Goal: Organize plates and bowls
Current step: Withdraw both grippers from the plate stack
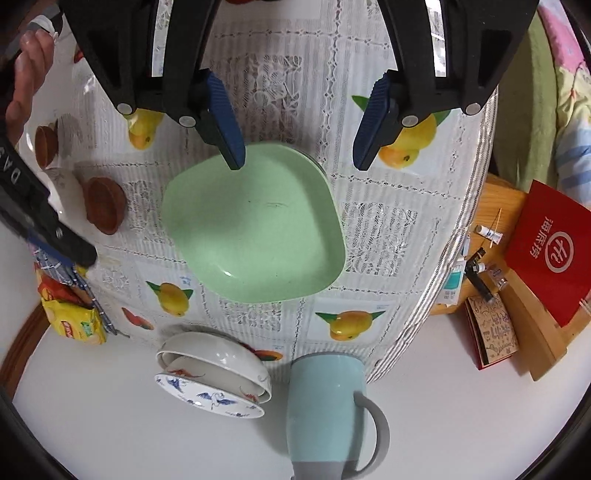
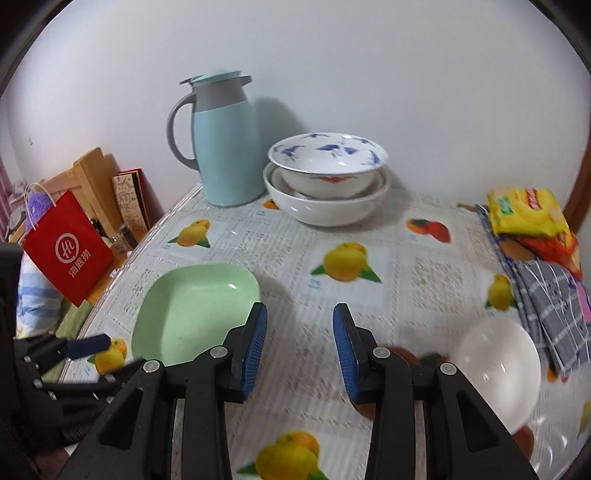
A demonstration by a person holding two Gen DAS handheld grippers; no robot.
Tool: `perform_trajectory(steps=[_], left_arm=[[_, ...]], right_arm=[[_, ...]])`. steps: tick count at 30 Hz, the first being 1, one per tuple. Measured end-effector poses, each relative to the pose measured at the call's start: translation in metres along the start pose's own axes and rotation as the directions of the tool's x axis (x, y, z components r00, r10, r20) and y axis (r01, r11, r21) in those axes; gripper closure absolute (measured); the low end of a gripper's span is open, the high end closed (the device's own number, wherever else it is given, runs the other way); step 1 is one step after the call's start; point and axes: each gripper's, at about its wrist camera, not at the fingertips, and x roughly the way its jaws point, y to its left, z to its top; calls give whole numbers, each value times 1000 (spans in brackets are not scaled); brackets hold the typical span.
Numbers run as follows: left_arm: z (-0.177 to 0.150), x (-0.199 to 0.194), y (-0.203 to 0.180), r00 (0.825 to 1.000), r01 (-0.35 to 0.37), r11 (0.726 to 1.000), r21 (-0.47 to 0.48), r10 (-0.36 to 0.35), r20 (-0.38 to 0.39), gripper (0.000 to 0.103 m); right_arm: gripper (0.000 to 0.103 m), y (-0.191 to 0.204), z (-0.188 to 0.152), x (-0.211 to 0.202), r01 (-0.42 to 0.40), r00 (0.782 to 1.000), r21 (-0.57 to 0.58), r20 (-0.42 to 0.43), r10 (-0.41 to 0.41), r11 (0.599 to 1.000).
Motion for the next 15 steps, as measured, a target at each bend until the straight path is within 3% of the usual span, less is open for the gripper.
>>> perform_trajectory(steps=[4,7,15], left_arm=[[-2,-15,-6,999,14,1000,13,-15,32,44],[-3,-24,-16,998,27,999,28,-28,49,45],[-7,-54,-62,990,75,992,102,-86,109,45]], right_arm=[[65,-17,-16,-17,25,1000,41,2,-26,999],[57,-31,-28,-33,49,999,69,0,-49,996],[50,-73,-62,-82,153,988,147,9,-156,977]])
